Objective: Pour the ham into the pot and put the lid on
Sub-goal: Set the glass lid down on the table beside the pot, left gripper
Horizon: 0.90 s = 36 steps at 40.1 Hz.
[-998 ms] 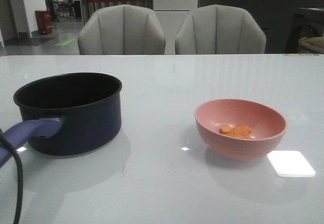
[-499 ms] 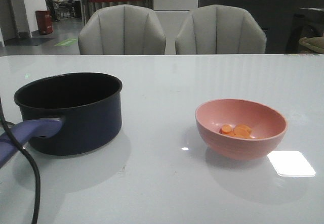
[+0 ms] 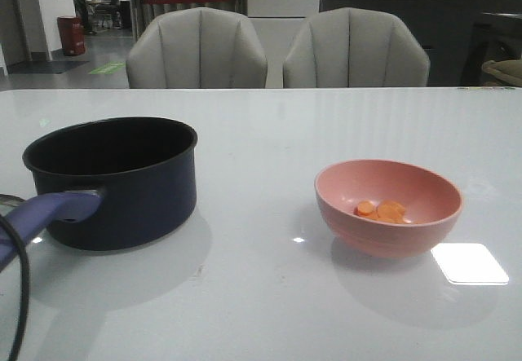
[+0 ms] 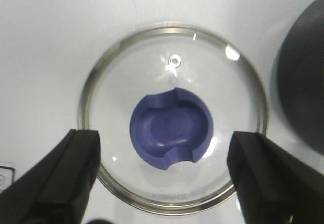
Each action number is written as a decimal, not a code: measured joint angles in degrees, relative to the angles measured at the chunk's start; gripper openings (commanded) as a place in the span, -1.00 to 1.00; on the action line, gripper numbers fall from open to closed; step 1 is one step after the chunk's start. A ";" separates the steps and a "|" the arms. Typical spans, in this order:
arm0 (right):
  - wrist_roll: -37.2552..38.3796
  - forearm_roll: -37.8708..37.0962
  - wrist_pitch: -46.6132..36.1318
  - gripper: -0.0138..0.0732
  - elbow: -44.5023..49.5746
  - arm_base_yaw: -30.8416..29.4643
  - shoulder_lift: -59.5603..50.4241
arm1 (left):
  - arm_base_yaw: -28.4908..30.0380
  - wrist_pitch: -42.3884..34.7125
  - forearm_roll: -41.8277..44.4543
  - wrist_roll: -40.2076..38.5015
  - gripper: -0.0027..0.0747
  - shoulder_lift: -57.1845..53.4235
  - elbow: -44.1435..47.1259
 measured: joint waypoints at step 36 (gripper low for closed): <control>0.00 0.00 -0.09 -0.35 0.00 0.00 0.00 | -11.76 -18.98 0.08 0.00 0.45 -63.03 34.62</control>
